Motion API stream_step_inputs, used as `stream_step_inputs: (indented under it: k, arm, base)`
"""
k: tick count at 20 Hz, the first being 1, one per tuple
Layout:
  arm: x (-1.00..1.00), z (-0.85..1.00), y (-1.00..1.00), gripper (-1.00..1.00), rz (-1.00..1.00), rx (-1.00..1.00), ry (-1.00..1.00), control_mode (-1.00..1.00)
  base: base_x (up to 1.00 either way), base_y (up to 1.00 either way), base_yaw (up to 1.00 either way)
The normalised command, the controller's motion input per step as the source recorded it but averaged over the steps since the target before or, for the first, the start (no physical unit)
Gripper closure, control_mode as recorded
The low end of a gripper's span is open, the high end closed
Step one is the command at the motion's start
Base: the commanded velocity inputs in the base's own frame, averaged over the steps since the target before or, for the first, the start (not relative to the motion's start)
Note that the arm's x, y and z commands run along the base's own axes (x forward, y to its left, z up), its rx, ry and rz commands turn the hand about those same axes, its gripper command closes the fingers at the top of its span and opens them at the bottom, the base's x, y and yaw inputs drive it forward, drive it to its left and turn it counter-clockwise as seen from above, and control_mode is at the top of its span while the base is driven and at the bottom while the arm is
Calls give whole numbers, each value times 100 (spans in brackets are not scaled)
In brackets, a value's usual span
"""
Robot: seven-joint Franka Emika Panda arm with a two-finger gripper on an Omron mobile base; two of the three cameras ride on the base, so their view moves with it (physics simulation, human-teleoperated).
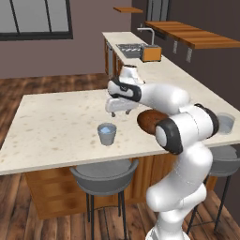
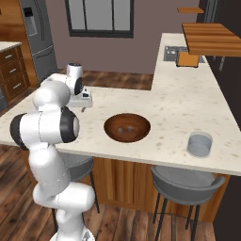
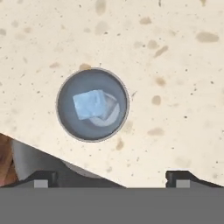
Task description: There are four ice cubes in the ice bowl. Place two ice cubes in each glass of water.
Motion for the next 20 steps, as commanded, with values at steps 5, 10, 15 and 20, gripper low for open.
stream_step_inputs:
  k: [5,10,15,20]
  arm:
    - [-100,9,-100,-100,-26,0,2,-100]
    - [-75,18,-100,-100,-31,1,3,-100]
    - [-18,7,-98,-100,-33,1,8,-100]
    - [0,0,-57,-100,-32,2,7,-100]
  base:
    - [0,0,0]
    - [0,0,0]
    - [0,0,0]
    - [0,0,0]
